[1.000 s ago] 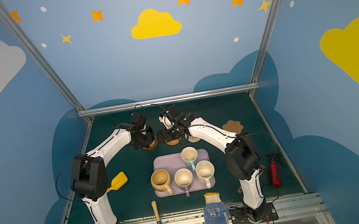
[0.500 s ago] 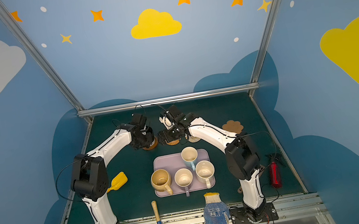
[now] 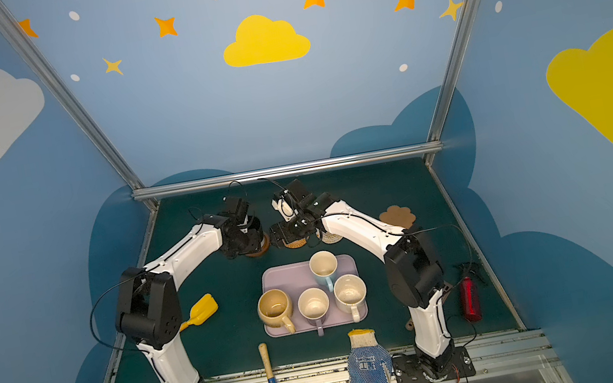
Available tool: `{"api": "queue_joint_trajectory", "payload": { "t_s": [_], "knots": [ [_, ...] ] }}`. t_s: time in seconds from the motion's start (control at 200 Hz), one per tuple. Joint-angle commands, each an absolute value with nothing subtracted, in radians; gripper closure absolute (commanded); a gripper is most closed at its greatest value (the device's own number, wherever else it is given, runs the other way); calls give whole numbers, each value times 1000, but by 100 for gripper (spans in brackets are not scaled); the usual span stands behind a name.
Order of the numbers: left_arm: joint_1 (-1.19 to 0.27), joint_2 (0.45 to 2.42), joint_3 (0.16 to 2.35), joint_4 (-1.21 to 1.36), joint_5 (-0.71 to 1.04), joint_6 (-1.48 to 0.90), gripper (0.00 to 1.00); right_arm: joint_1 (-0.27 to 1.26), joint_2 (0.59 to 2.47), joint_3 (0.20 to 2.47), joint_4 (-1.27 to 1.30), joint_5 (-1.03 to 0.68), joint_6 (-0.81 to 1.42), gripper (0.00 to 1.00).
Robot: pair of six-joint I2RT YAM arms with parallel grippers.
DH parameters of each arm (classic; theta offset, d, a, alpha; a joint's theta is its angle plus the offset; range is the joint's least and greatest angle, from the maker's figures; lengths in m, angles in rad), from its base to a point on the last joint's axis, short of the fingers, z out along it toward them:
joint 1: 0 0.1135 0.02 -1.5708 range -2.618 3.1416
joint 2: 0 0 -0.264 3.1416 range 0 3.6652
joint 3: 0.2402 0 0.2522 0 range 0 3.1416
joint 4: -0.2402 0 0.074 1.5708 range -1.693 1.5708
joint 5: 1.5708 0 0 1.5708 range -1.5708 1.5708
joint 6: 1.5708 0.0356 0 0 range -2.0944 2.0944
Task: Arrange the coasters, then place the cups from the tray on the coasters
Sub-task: 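Open left gripper and raise it off the black mug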
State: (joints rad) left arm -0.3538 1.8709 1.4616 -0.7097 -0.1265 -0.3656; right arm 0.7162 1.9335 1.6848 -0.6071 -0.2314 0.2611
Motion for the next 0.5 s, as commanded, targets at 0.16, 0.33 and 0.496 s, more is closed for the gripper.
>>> {"api": "queue_joint_trajectory", "payload": {
  "t_s": [0.16, 0.33, 0.496],
  "knots": [
    [-352, 1726, 1446, -722, -95, -396, 1, 717, 1883, 1677, -624, -200, 259, 8],
    [-352, 1627, 1436, -747, -99, -433, 1, 723, 1826, 1653, -624, -180, 256, 10],
    [-352, 1504, 1370, -661, -2, -425, 1, 730, 1758, 1621, -645, -150, 265, 8]
  ]
}}
